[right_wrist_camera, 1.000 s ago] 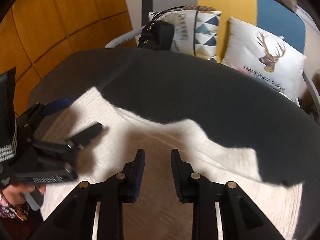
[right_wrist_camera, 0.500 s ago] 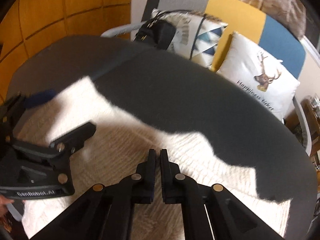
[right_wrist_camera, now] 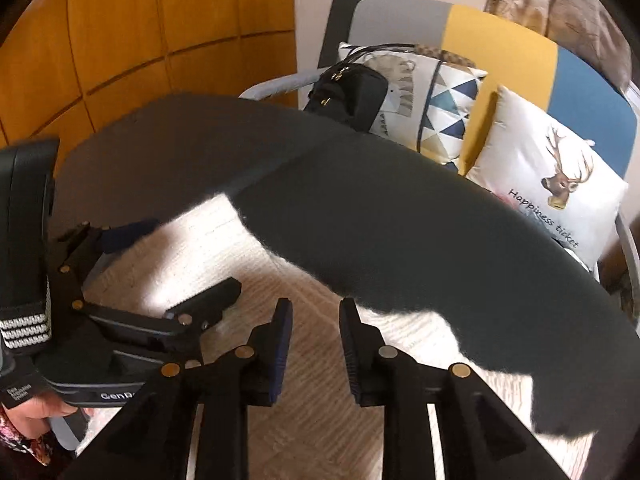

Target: Fold clothes

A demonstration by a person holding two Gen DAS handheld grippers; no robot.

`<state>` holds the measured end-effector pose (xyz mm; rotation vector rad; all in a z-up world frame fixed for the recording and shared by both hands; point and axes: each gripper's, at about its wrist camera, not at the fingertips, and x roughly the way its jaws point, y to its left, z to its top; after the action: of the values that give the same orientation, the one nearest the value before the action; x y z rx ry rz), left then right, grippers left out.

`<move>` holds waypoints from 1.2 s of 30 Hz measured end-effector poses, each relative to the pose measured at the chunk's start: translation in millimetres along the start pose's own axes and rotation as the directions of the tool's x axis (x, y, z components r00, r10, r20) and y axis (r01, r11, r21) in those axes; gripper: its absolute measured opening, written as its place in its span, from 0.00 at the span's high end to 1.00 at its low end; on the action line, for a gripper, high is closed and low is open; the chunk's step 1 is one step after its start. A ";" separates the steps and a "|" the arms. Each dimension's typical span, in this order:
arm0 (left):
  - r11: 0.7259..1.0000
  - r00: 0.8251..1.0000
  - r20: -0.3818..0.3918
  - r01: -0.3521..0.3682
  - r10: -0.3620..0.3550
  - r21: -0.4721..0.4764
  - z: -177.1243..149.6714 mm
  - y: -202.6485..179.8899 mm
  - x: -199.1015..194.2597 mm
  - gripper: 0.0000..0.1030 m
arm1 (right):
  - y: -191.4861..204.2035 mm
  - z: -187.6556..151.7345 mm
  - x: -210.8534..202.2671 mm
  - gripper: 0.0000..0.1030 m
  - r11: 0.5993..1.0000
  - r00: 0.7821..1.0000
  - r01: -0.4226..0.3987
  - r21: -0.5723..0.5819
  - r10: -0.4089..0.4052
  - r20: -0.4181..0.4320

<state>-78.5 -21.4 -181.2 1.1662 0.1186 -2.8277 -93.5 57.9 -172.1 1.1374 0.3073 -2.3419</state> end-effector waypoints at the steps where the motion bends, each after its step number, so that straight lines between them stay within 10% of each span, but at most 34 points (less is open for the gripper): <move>1: 1.000 1.000 -0.002 0.009 -0.009 -0.015 0.0 3.1 0.4 0.02 | 1.1 -0.3 2.5 0.77 1.000 1.000 -0.005 0.001 0.005 -0.011; 19: 0.998 1.000 -0.006 0.023 -0.023 -0.054 -2.5 7.3 4.1 0.03 | 15.3 3.8 15.5 0.97 0.962 0.967 0.254 -0.099 -0.252 0.037; 26: 0.998 0.999 -0.028 0.021 -0.022 -0.053 -3.7 5.3 8.8 0.03 | -2.0 6.6 36.5 0.94 0.977 0.978 0.207 -0.045 -0.208 -0.029; 28: 0.998 0.999 -0.032 0.021 -0.023 -0.051 -3.8 4.8 9.5 0.03 | -13.0 6.4 27.2 0.78 0.983 0.983 0.181 0.023 -0.181 -0.013; 33: 0.999 0.999 -0.038 0.015 -0.017 -0.046 -5.4 2.9 10.7 0.03 | -39.5 -20.2 -23.0 0.77 0.960 0.988 0.110 0.259 -0.135 0.081; 36: 0.999 0.999 -0.039 0.004 -0.005 -0.037 -5.8 0.6 11.0 0.03 | -31.7 -36.4 -30.5 0.83 0.979 0.996 0.050 0.195 -0.064 0.065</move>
<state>-82.1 -22.0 -193.0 1.2156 0.1758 -2.7948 -70.6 110.2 -171.5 1.1442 0.0883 -2.4999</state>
